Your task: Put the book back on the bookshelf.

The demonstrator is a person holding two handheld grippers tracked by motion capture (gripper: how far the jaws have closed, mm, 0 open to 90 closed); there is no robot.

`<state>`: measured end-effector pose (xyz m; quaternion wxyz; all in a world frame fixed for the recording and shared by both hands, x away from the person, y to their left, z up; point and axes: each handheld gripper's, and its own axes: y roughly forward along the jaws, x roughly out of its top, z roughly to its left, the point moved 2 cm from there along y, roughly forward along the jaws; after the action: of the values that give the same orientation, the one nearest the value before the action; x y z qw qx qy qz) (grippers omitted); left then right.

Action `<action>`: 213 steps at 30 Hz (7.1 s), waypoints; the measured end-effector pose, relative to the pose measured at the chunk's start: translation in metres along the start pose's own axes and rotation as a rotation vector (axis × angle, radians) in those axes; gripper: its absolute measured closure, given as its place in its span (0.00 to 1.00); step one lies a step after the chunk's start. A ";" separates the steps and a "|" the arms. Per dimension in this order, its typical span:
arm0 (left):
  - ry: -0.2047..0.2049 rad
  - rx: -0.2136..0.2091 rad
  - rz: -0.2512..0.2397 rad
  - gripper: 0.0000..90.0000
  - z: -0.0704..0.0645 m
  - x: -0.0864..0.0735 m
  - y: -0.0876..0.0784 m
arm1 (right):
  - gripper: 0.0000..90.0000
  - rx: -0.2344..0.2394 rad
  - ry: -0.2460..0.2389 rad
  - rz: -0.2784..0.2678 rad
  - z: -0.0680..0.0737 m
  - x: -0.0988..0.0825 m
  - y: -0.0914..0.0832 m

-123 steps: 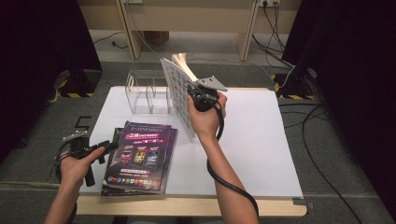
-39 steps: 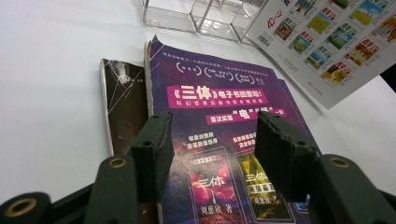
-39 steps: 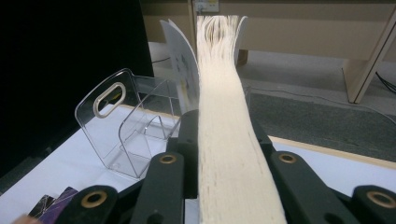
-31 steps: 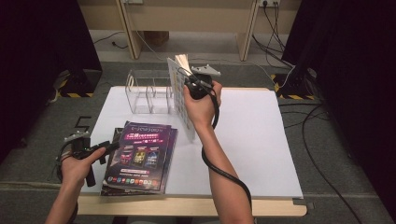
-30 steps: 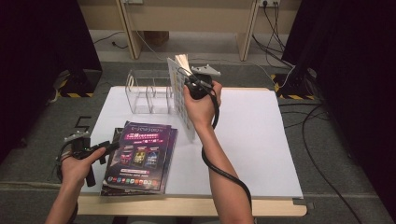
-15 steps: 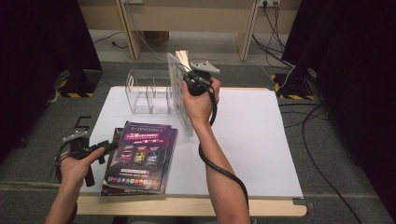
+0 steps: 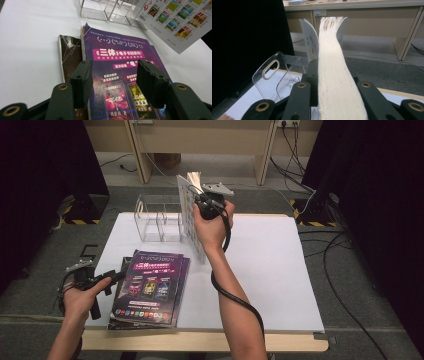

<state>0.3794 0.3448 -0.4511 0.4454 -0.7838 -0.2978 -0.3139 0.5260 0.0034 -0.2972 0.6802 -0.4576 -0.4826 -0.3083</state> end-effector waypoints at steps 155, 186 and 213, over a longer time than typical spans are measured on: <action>-0.007 -0.011 0.011 0.51 0.002 -0.001 0.001 | 0.83 -0.064 -0.014 0.047 -0.002 0.007 0.048; -0.015 -0.001 0.009 0.51 0.007 -0.002 0.001 | 0.83 -0.104 0.007 0.016 -0.002 0.011 0.079; 0.002 -0.010 0.023 0.51 0.000 -0.004 0.004 | 0.74 -0.161 -0.032 0.049 -0.003 0.016 0.061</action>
<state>0.3802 0.3423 -0.4565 0.4456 -0.7891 -0.2866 -0.3108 0.5851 0.0248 -0.3026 0.6405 -0.5275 -0.4558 -0.3222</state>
